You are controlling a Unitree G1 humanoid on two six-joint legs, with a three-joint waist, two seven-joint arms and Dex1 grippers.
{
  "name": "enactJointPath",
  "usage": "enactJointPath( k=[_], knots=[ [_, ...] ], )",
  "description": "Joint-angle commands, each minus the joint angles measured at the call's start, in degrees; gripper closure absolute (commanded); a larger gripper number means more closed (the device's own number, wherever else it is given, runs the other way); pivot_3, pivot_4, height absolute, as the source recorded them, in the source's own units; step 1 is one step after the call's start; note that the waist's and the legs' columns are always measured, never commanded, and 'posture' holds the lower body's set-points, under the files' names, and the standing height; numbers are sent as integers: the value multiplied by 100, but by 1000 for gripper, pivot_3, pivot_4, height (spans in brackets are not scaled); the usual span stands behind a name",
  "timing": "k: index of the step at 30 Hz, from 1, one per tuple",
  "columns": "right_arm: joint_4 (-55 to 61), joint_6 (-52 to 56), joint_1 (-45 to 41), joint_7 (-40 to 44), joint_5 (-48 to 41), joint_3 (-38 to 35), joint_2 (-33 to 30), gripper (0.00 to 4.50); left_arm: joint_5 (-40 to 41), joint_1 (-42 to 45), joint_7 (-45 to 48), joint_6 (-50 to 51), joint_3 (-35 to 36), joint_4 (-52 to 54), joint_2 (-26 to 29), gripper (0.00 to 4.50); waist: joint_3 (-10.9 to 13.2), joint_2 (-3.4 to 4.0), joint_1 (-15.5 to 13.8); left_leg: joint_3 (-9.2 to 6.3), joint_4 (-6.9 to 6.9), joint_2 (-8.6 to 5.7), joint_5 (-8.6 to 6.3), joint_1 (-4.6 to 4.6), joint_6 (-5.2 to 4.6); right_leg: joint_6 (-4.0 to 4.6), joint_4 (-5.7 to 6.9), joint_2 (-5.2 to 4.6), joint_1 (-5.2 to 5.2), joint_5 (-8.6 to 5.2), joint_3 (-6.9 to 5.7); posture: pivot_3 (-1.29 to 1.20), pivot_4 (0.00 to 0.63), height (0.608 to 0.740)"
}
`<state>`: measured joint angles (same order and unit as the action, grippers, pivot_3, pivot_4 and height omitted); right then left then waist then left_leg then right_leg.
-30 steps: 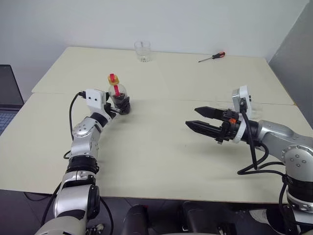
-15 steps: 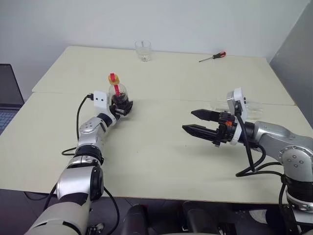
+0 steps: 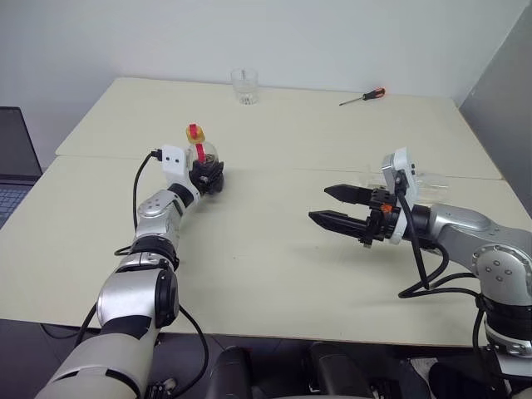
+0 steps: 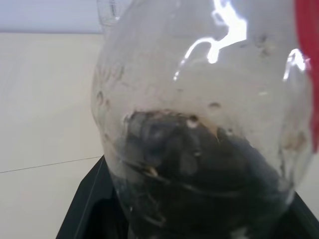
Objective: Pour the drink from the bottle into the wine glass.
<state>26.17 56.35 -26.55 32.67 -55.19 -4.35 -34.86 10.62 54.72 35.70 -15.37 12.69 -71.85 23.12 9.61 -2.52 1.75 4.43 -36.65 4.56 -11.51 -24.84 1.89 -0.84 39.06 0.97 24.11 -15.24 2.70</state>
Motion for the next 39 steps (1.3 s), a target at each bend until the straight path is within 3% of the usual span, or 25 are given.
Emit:
enactJointPath(
  k=[1,3,9,13,17,22,28,39],
  knots=[
    [138,-228,-104,-44,88,-78,70,0,14,190,71,-100,95,67,26,2450,0,0,0,0,-1,0,0,0,0,0,0,0,0,0,0,0,150,740],
    [150,-442,-200,-137,357,-23,111,0,102,205,89,-21,197,72,20,2482,0,0,2,-2,-2,0,0,0,0,0,1,0,-1,0,-1,0,150,740],
    [-540,-311,-1499,-1527,1013,2,928,0,15,-216,462,-28,18,750,-166,2578,1,3,4,-4,-5,3,0,-1,0,1,9,2,4,1,-7,0,150,740],
    [-247,141,-1547,-1952,879,152,1303,0,-406,-1125,-397,119,-352,2588,-398,2580,-1,4,-11,1,0,7,0,-9,2,5,3,-4,4,-1,-6,0,150,740],
    [202,264,-1284,-2405,888,226,1701,0,-552,-2365,-966,1174,-814,5127,-862,2612,-1,5,-14,11,-1,13,0,-19,3,-1,-4,-18,8,-5,3,0,150,740],
    [392,547,-1098,-3031,1320,524,1944,0,-464,-3044,-1283,2638,-1281,6900,-1257,2661,-1,4,-25,2,-23,6,0,-15,2,-11,14,-29,-3,-8,-4,0,150,740],
    [391,930,-1207,-3157,1307,547,2227,0,-330,-2894,-1342,3146,-1541,7142,-1684,2662,-2,4,-9,-5,-27,-2,7,-8,-9,-9,10,-10,-6,5,-3,0,150,740],
    [127,1098,-1533,-3299,1522,541,2651,0,-524,-2980,-1340,3042,-1874,7155,-1669,2683,-2,5,5,-30,-10,-2,6,-11,-10,-6,9,-4,-4,5,-17,0,150,740]
  ],
)
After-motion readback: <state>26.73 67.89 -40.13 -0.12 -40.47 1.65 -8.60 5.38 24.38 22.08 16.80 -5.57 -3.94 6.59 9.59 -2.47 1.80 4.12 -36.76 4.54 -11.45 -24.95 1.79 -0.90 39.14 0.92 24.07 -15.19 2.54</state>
